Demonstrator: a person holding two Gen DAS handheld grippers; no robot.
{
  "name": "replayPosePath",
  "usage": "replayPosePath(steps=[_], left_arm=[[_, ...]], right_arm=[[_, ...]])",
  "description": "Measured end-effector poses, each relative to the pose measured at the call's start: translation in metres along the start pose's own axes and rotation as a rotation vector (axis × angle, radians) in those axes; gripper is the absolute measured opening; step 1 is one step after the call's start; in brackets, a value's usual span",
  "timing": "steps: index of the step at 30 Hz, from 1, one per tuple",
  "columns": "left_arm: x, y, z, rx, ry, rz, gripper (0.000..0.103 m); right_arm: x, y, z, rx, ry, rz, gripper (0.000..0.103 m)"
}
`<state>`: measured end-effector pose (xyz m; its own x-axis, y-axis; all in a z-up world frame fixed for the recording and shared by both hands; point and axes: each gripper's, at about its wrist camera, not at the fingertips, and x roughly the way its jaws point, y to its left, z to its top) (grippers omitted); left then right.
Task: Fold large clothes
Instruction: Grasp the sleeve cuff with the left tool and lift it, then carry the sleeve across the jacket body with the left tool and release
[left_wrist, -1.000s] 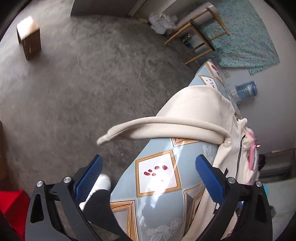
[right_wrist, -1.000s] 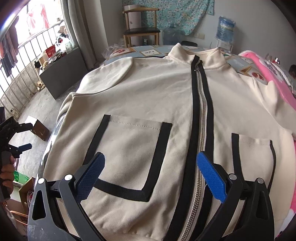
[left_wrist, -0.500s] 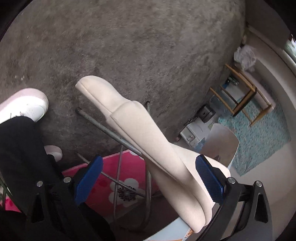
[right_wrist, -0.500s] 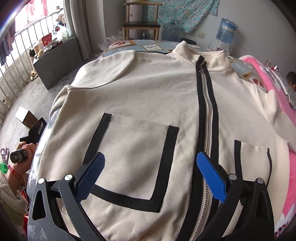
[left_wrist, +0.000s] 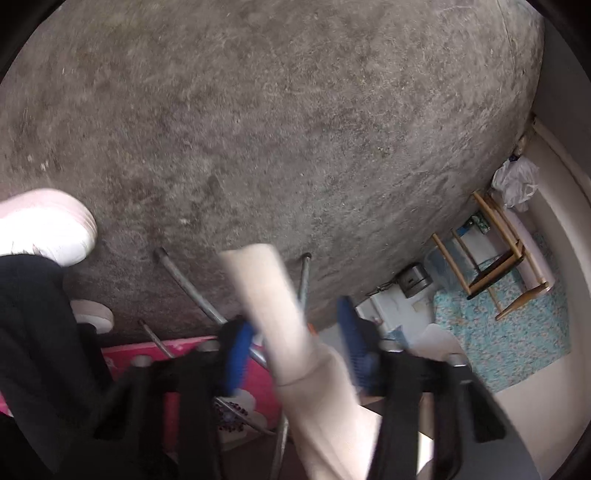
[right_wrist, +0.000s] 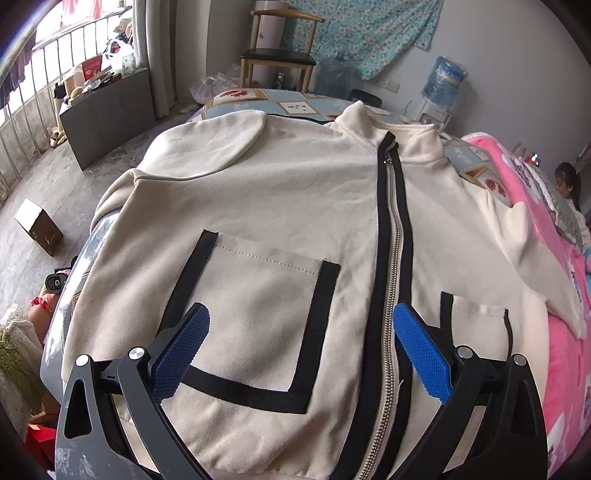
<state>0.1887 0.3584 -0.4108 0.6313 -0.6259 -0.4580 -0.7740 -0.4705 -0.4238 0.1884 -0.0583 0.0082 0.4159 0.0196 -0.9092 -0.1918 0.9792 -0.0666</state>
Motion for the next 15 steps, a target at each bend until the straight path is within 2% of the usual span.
replayPosePath(steps=[1,4,6,9,12,15], left_arm=[[-0.004,-0.005,0.000,0.027,-0.008,0.014,0.011],[-0.037,-0.032,-0.013,0.176,-0.110,0.040,0.009],[-0.065,-0.055,-0.027,0.290,-0.187,0.025,0.008],[-0.116,-0.099,-0.070,0.502,-0.287,-0.006,0.008],[-0.161,-0.150,-0.152,0.781,-0.358,-0.059,0.007],[-0.182,-0.195,-0.272,1.122,-0.359,-0.111,0.007]], right_arm=[[0.001,-0.002,-0.001,0.005,0.001,-0.001,0.096],[0.007,-0.009,0.000,0.039,0.012,0.014,0.096],[0.011,-0.014,0.001,0.063,0.011,0.028,0.096],[0.013,-0.021,0.002,0.086,0.003,0.036,0.096],[0.009,-0.030,0.002,0.112,-0.016,0.046,0.096],[-0.001,-0.045,-0.001,0.155,-0.042,0.044,0.096]])
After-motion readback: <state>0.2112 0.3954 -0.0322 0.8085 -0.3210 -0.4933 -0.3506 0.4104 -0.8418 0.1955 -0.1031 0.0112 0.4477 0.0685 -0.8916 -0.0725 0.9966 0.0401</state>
